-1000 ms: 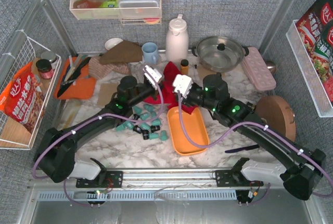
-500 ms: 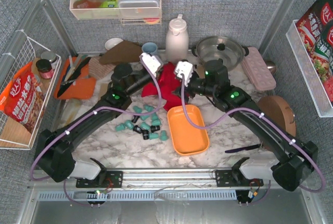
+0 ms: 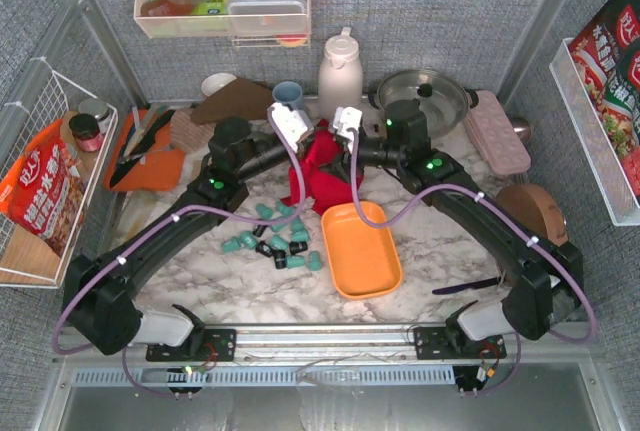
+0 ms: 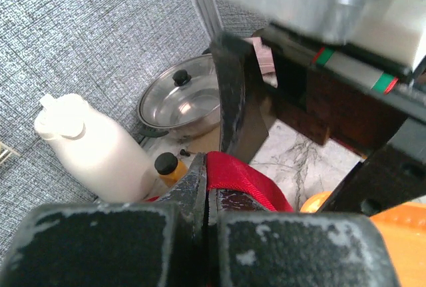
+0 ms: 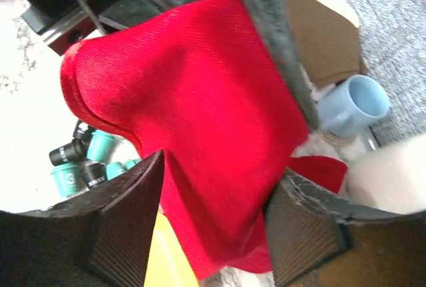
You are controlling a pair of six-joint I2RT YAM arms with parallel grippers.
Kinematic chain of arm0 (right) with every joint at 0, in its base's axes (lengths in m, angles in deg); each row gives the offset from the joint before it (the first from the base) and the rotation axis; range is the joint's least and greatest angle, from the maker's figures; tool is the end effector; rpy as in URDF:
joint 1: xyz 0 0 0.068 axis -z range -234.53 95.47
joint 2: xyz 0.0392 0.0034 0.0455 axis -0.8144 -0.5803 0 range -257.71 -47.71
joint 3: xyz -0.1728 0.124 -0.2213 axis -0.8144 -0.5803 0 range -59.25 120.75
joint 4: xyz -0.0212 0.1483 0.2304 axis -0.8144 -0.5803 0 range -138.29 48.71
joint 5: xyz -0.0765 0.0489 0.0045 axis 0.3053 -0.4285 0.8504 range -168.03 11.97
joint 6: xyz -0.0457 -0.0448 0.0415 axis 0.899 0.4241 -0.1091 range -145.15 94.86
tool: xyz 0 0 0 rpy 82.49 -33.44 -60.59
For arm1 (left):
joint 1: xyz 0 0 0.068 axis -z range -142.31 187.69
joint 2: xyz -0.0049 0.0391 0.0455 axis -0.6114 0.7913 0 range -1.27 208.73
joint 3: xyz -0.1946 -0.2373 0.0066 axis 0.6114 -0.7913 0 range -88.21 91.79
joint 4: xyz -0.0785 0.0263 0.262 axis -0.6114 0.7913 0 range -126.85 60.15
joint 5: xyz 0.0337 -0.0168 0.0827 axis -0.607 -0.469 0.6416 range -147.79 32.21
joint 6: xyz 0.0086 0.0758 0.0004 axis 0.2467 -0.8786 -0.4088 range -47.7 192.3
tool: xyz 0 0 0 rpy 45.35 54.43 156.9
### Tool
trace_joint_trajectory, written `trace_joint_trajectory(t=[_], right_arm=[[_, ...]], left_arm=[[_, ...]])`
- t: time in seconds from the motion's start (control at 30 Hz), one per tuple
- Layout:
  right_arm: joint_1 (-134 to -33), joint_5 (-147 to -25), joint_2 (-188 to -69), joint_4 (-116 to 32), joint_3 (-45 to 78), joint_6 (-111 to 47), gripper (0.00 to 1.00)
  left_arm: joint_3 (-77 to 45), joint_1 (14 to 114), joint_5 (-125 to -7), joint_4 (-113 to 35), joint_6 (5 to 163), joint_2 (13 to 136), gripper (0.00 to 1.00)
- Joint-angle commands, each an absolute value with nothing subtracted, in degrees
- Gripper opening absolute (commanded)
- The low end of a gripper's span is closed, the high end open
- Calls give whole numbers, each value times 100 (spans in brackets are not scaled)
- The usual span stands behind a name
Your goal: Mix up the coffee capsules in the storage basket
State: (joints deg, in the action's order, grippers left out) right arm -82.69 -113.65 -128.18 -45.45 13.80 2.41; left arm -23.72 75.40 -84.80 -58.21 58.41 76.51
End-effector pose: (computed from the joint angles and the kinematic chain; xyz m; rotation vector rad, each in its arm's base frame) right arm 0.2989 0.2027 0.4092 -1.1951 1.3021 0.5565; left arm 0.2613 -0.2390 0.4231 0.9766 1.1133 -0.6747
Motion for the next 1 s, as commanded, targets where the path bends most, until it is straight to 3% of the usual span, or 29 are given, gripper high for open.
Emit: trace_joint_trajectory(t=[0.0,0.13,0.17,0.27,0.3,0.4,0.43,0.47,0.63,0.97], right_arm=[[-8326,-12122,-12984,-3919,1242,232,52],[-8327,-11958,-13033,-3491,1110,54,6],[-8327,-11880,-13040,-3450,1125,26,0],[-8332,-11396,-13070,-3643,1339,-53,0],[-8334,-11119,-13068,-3744,1428,-66,0],[-8327,-10077,-12975,-3914,1622,-67,0],[-8321,-9692,-12936,-3917,1669,-49,0],[-8314,-9292,-12882,-3936,1728,-23,0],[-8157,-8043,-12737,-4132,2143,87,0],[-7871,-5926,-12551,-4281,2617,174,0]], left_arm=[[-2309,7523,-8711,-6151,5952,7693,0],[-2370,7522,-8758,-6253,6056,7674,0],[-2404,7522,-8744,-6269,6075,7655,0],[-2524,7523,-8455,-6318,6151,7551,0],[-2561,7520,-8240,-6298,6194,7497,10],[-2713,7513,-7340,-6126,6313,7283,67],[-2779,7520,-7025,-6045,6354,7189,81],[-2858,7521,-6653,-5973,6383,7073,88],[-3440,7514,-5611,-5775,6534,6352,99],[-3805,7522,-4371,-4500,7062,5255,99]])
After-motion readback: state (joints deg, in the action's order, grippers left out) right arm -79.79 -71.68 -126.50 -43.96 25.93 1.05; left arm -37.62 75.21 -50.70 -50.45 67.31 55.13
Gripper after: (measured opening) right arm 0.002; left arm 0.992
